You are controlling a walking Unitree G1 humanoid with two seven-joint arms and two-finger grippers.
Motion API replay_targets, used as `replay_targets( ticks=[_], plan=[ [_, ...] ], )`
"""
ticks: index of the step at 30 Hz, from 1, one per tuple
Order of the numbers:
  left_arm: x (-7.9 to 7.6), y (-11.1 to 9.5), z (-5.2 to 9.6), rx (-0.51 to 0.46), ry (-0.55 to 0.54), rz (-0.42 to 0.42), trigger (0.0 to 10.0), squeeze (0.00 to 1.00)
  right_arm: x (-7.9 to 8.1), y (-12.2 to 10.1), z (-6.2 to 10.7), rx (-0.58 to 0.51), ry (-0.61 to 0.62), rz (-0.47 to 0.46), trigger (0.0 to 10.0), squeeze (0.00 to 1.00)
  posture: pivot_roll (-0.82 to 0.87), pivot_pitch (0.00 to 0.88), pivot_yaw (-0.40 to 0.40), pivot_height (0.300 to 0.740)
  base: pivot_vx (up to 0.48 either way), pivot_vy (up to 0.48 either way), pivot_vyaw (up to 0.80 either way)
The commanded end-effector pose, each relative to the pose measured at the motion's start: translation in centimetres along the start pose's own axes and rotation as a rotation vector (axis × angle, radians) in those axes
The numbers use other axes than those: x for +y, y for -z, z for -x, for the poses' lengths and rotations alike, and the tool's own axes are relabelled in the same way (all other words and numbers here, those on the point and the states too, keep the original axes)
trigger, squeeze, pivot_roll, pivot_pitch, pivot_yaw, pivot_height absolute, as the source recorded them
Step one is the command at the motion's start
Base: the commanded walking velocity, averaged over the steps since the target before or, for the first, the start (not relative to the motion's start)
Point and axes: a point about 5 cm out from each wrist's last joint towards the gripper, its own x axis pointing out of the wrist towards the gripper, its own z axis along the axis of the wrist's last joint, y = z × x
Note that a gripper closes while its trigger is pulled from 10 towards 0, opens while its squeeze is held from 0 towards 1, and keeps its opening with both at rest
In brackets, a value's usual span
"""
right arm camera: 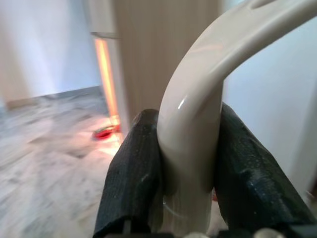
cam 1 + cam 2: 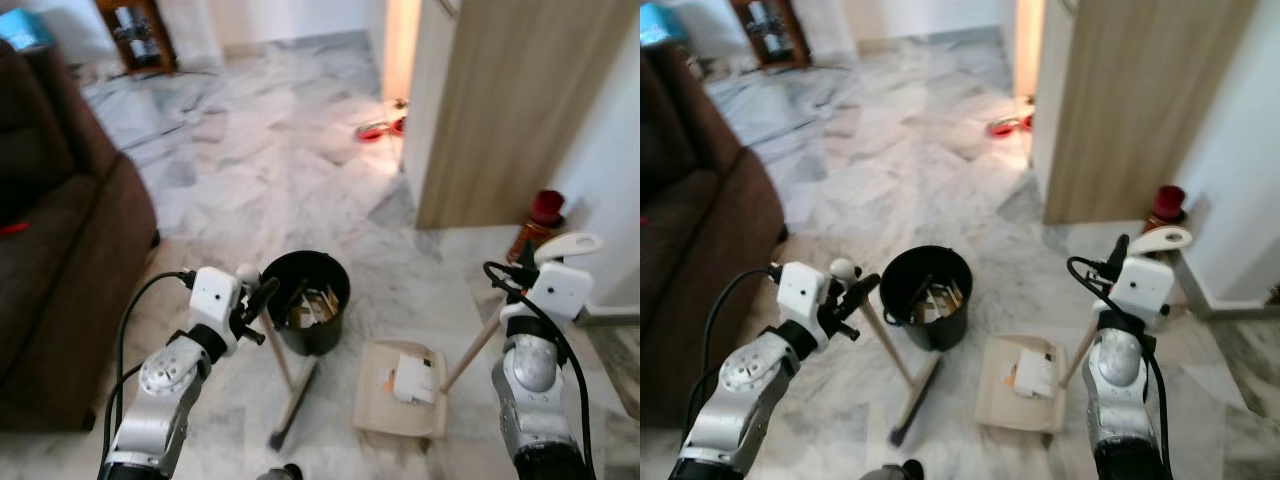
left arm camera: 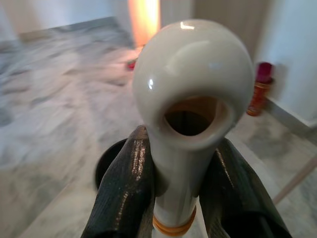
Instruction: Sweep floor
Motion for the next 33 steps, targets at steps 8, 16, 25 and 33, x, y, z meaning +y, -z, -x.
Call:
replay_targets(
  ticks=[8, 16, 25, 33],
  plan=[
    [1.2, -1.3, 0.9, -0.035, -0.087, -0.048, 10.0, 0.00, 0.9, -1.6, -0.8, -0.061, -0.018, -0.021, 10.0, 0.00, 0.10, 0.117, 0.056, 0.740, 0.000, 0.000, 0.80],
    [1.5, -1.1, 0.9, -0.027, -0.123, -0.069, 10.0, 0.00, 0.5, -2.4, -1.7, -0.077, -0.024, -0.015, 10.0, 0.00, 0.10, 0.115, 0.053, 0.740, 0.000, 0.000, 0.55],
    [1.5, -0.4, 1.1, -0.010, -0.148, -0.081, 10.0, 0.00, -0.6, -5.1, -3.2, -0.167, -0.014, 0.022, 10.0, 0.00, 0.10, 0.107, 0.044, 0.740, 0.000, 0.000, 0.00],
    [1.4, -0.2, 1.0, -0.008, -0.148, -0.081, 10.0, 0.00, -1.3, -5.9, -3.3, -0.198, -0.044, 0.096, 10.0, 0.00, 0.10, 0.106, 0.043, 0.740, 0.000, 0.000, 0.00]
  ],
)
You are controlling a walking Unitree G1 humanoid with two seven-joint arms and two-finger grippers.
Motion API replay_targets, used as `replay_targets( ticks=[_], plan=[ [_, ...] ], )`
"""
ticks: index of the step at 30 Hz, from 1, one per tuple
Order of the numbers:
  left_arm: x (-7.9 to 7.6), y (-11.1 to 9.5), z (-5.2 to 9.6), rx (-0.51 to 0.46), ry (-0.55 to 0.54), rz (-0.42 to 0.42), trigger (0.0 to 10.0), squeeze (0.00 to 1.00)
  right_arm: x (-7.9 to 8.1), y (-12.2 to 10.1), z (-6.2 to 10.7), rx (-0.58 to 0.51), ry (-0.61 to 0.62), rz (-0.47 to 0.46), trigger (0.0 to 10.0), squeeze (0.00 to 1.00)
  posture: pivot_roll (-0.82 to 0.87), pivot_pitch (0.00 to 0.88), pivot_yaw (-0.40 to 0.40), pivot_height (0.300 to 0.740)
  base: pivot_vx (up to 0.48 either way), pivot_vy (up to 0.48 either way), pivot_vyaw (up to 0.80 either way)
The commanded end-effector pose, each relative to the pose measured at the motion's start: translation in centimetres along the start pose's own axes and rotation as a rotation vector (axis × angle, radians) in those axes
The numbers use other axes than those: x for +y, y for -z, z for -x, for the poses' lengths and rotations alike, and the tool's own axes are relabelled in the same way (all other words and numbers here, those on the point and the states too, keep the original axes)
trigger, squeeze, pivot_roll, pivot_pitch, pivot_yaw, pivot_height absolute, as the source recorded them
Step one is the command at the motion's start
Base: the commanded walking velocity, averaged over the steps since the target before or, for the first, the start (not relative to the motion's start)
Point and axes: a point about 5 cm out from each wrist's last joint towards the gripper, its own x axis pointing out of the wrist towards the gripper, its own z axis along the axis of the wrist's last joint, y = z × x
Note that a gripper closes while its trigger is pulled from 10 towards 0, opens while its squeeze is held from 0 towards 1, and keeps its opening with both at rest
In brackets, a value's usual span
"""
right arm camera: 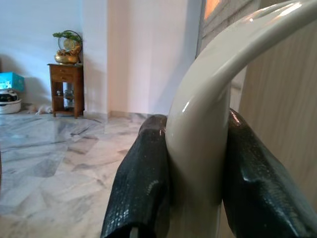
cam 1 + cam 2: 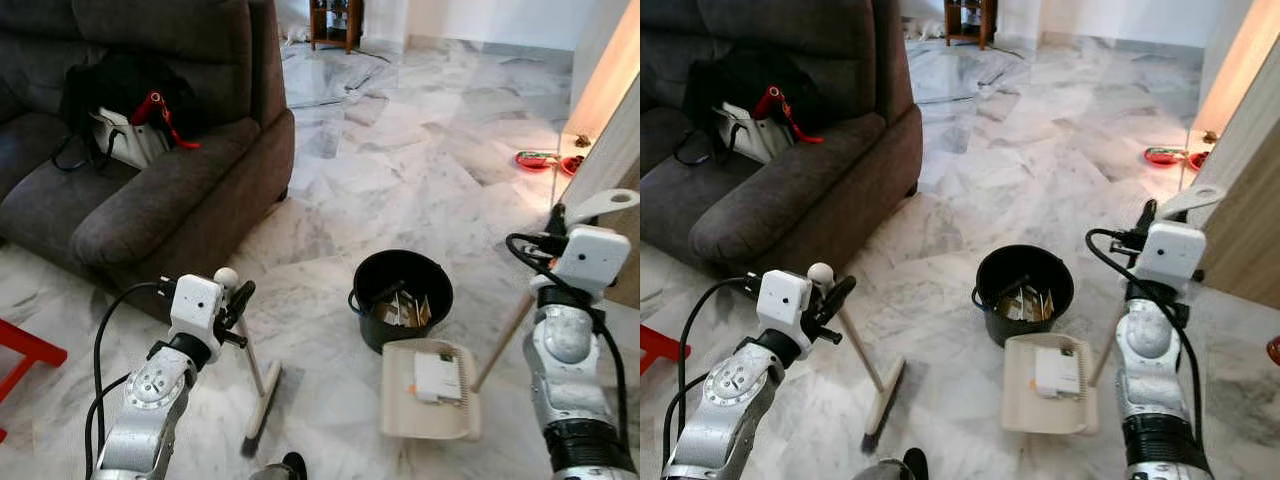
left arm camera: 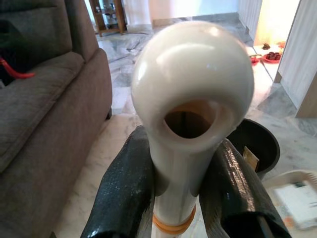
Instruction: Sweep floor
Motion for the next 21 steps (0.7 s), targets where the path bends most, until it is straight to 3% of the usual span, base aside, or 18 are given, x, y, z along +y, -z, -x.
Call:
replay_targets(
  ticks=[1, 6, 9, 12, 21],
  plan=[
    [0.3, -0.2, 0.0, -0.017, -0.013, -0.033, 10.0, 0.00, 0.2, -2.1, -0.4, -0.087, -0.018, -0.013, 10.0, 0.00, 0.10, 0.106, 0.043, 0.740, 0.000, 0.000, 0.00],
    [0.2, -0.1, -0.1, -0.013, -0.005, -0.034, 10.0, 0.00, -0.4, -2.9, 0.1, -0.076, -0.006, -0.056, 10.0, 0.00, 0.09, 0.104, 0.049, 0.740, 0.000, 0.000, 0.00],
    [0.2, -0.1, -0.2, -0.011, -0.001, -0.033, 10.0, 0.00, -0.8, -2.6, 0.4, 0.016, 0.018, -0.251, 10.0, 0.00, 0.09, 0.105, 0.052, 0.740, 0.000, 0.000, 0.00],
    [0.2, -0.1, -0.2, -0.010, 0.004, -0.034, 10.0, 0.00, -1.0, -1.8, 0.9, 0.088, 0.000, -0.315, 10.0, 0.00, 0.08, 0.104, 0.057, 0.740, 0.000, 0.000, 0.00],
    [0.2, 0.0, -0.2, -0.012, 0.009, -0.036, 10.0, 0.00, -1.6, -2.2, 1.7, 0.100, -0.047, -0.331, 10.0, 0.00, 0.08, 0.110, 0.060, 0.740, 0.000, 0.000, 0.00]
  ],
)
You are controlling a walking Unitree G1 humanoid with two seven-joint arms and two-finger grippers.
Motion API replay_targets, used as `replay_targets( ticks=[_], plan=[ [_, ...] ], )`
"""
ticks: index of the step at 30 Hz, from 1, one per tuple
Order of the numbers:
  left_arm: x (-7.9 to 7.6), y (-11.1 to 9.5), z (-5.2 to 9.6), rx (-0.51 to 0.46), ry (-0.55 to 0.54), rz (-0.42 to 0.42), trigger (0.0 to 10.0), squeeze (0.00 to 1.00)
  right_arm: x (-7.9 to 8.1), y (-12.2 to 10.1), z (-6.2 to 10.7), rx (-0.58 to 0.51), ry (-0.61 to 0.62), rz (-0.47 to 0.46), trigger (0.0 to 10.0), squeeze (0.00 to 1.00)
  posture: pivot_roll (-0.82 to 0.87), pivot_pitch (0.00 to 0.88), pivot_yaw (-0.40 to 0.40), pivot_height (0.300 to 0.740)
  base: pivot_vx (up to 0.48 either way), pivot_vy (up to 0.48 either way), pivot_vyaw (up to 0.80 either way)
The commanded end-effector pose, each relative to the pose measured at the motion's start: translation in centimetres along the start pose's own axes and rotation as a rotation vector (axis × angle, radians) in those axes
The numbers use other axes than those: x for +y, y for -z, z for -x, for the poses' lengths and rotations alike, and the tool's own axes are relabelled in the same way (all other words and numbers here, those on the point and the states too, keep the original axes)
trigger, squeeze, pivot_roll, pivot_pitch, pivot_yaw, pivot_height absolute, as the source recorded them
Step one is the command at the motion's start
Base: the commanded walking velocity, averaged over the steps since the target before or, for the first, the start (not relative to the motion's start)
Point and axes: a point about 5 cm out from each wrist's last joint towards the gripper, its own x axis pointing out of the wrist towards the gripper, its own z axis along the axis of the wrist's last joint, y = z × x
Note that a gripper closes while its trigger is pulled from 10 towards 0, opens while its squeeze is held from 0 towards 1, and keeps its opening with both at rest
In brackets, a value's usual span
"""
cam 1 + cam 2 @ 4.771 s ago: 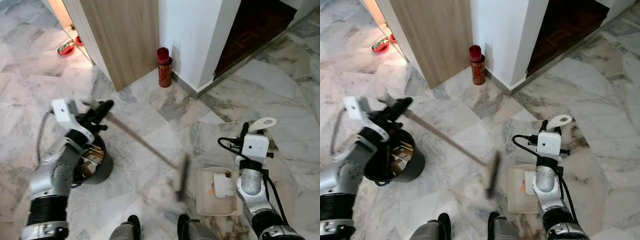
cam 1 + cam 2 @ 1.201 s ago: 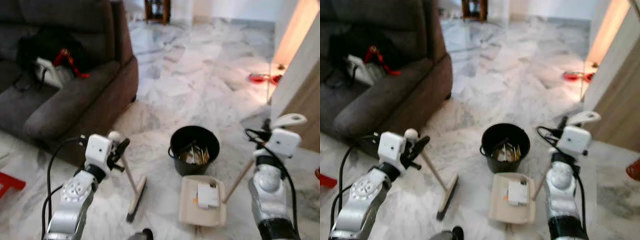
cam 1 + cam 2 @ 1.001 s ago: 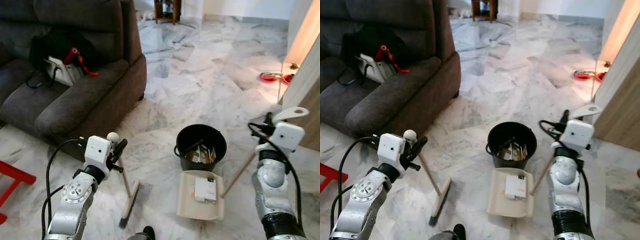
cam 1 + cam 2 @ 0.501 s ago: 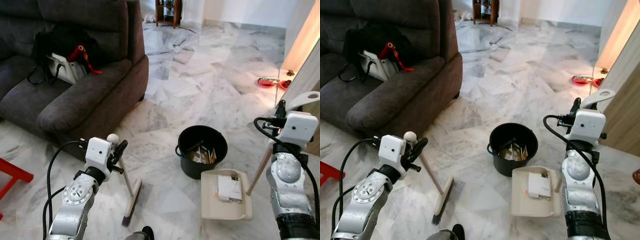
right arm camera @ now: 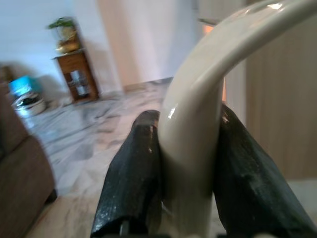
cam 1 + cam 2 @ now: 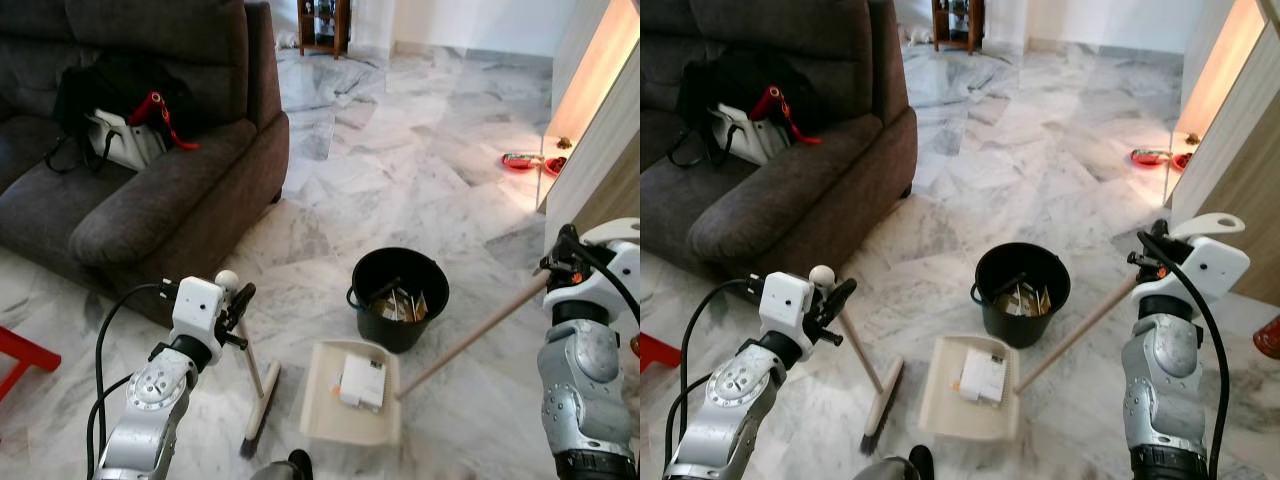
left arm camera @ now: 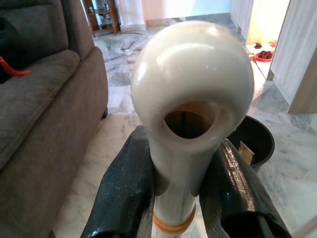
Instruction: Sweep floor
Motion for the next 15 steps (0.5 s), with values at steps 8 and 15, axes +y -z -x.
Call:
replay_targets(
  ticks=[8, 15],
  plan=[
    [0.0, -0.4, -0.2, -0.024, 0.022, -0.034, 10.0, 0.00, 1.7, -3.9, 0.7, -0.089, -0.200, -0.242, 10.0, 0.00, 0.07, 0.110, 0.062, 0.740, 0.000, 0.000, 0.00],
    [-0.1, -0.4, -0.3, -0.026, 0.020, -0.032, 10.0, 0.00, 1.9, -4.8, 0.7, -0.098, -0.251, -0.418, 10.0, 0.00, 0.07, 0.109, 0.057, 0.740, 0.000, 0.000, 0.00]
  ],
)
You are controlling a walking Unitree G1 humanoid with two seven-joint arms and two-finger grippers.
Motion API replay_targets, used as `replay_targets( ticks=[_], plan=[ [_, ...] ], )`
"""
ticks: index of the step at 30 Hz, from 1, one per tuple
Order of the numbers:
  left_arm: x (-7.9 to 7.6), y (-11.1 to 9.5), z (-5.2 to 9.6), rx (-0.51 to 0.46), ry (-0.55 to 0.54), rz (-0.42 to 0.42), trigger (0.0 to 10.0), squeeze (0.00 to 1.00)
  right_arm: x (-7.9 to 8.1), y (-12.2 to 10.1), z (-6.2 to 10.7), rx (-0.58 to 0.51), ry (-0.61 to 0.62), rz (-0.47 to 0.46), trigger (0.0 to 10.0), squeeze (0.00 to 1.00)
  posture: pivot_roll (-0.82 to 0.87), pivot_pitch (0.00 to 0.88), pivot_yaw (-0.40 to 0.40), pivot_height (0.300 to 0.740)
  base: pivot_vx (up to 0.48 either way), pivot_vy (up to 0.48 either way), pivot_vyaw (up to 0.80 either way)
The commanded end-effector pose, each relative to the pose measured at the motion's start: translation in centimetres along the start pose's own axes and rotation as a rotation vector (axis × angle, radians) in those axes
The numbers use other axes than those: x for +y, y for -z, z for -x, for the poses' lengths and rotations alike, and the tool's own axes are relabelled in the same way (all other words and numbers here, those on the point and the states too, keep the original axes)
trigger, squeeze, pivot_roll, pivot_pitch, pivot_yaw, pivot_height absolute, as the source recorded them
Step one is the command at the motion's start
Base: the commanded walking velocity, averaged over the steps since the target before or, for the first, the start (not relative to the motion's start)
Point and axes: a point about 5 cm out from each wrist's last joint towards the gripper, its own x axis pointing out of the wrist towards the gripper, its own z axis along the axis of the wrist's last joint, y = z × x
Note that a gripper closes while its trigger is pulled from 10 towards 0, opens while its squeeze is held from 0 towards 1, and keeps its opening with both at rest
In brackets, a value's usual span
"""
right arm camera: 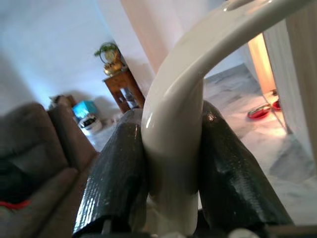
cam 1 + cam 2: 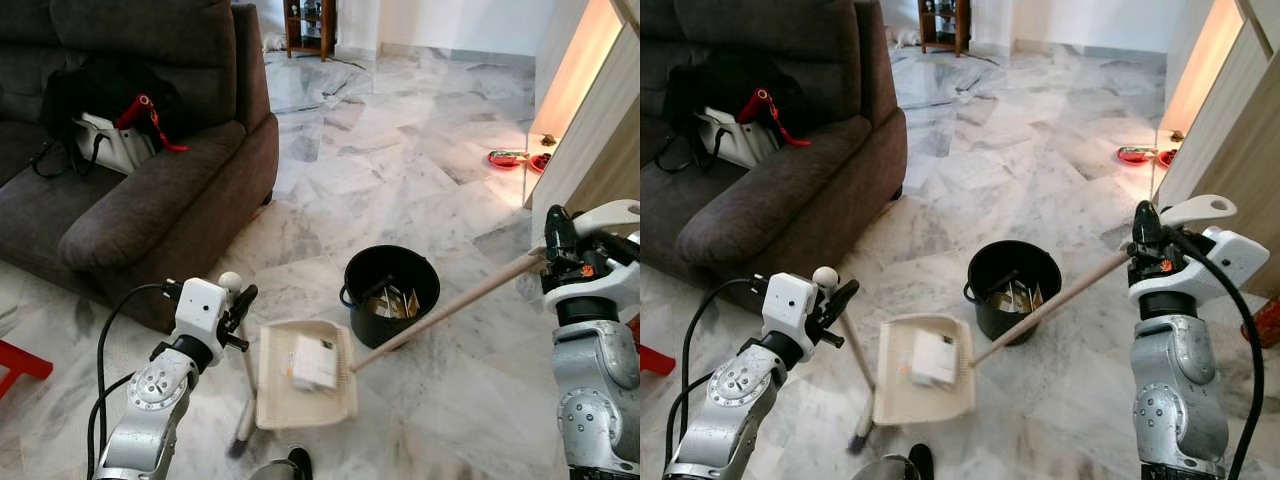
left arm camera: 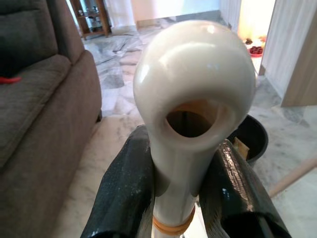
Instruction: Sweep floor
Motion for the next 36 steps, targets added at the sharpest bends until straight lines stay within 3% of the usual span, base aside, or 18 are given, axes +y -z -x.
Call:
replay_targets(
  ticks=[1, 8, 9, 11, 18, 20, 31, 36],
  plan=[
    [-0.1, -0.5, -0.2, -0.036, 0.006, -0.004, 10.0, 0.00, 1.2, -2.0, -0.4, -0.089, -0.067, -0.099, 10.0, 0.00, 0.08, 0.109, 0.055, 0.740, 0.000, 0.000, 0.00],
    [-0.2, -0.6, -0.2, -0.041, -0.001, -0.003, 10.0, 0.00, 1.9, -2.9, -0.5, -0.126, -0.120, -0.100, 10.0, 0.00, 0.08, 0.109, 0.052, 0.740, 0.000, 0.000, 0.00],
    [-0.2, -0.6, -0.2, -0.043, -0.002, -0.003, 10.0, 0.00, 1.9, -3.5, -0.7, -0.164, -0.092, -0.076, 10.0, 0.00, 0.08, 0.108, 0.053, 0.740, 0.000, 0.000, 0.00],
    [-0.3, -0.6, -0.3, -0.045, 0.001, -0.005, 10.0, 0.00, 2.0, -4.4, -1.2, -0.227, -0.044, 0.059, 10.0, 0.00, 0.07, 0.107, 0.054, 0.740, 0.000, 0.000, 0.00],
    [-0.5, -0.5, -0.4, -0.044, 0.007, -0.008, 10.0, 0.00, 2.4, -5.6, -2.1, -0.318, 0.011, 0.053, 10.0, 0.00, 0.08, 0.105, 0.055, 0.740, 0.000, 0.000, 0.00],
    [-0.7, -0.5, -0.4, -0.048, 0.008, -0.011, 10.0, 0.00, 3.2, -5.8, -2.8, -0.357, 0.034, 0.032, 10.0, 0.00, 0.08, 0.104, 0.054, 0.740, 0.000, 0.000, 0.00],
    [-0.8, -0.8, -0.6, -0.063, -0.007, -0.017, 10.0, 0.00, 4.7, -5.1, -3.6, -0.389, 0.065, 0.083, 10.0, 0.00, 0.09, 0.099, 0.055, 0.740, 0.000, 0.000, 0.00],
    [-0.7, -1.0, -0.7, -0.086, -0.013, -0.004, 10.0, 0.00, 4.6, -5.0, -3.8, -0.397, 0.074, 0.099, 10.0, 0.00, 0.09, 0.094, 0.055, 0.740, 0.000, 0.000, 0.00]
  ],
)
